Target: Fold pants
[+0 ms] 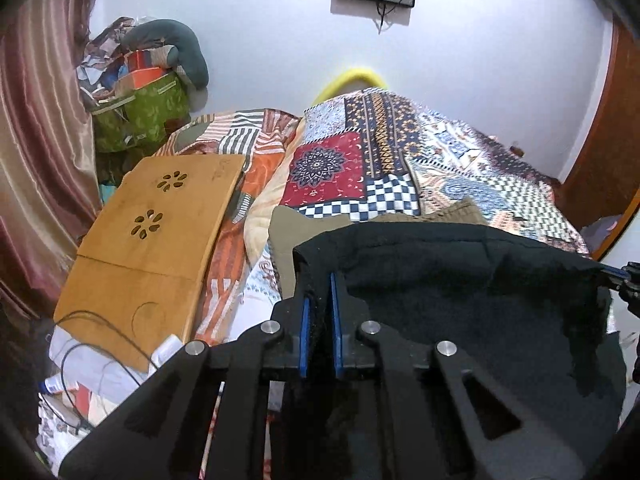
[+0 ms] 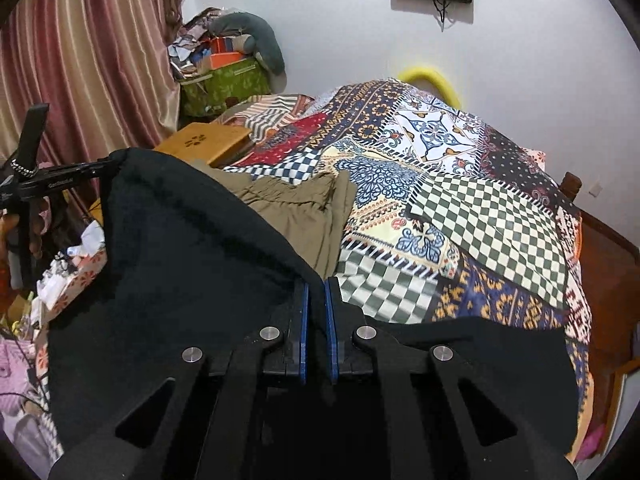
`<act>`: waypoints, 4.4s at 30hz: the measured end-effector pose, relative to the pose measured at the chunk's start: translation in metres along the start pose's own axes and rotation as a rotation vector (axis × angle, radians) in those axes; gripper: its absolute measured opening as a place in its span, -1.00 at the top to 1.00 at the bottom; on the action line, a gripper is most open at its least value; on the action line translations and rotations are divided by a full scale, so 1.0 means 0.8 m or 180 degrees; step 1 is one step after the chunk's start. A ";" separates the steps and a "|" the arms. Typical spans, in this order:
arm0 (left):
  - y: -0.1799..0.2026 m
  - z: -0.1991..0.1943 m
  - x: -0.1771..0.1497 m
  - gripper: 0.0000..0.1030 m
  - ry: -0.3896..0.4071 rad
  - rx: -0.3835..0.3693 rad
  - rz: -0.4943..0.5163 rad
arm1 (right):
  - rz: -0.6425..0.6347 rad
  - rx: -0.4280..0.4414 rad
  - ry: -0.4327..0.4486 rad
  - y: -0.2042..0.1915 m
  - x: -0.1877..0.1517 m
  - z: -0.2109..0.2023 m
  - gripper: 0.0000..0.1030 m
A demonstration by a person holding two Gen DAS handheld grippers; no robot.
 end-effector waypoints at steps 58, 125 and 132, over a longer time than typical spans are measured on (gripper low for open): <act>0.046 -0.134 -0.172 0.55 -0.0256 0.0032 0.0122 | 0.0211 -0.0094 -0.0076 -0.039 -0.146 -0.139 0.22; 0.245 -0.023 -0.122 -0.39 -0.0506 -0.0595 0.0547 | 0.1431 -0.0945 0.0456 0.213 -0.146 -0.213 0.80; 0.277 -0.029 -0.139 -0.39 -0.0583 -0.0736 0.0598 | 0.1804 -0.1141 0.0150 0.221 -0.253 -0.234 0.80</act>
Point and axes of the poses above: each gripper's, at about its wrist camera, not at the fingertips, and z roughly the way its jaws point, y to its right, x to its top, the point moved 7 cm from there along z, roughly the way its jaws point, and after that the axes turned 8 degrees about -x, right-handed, at the moved point
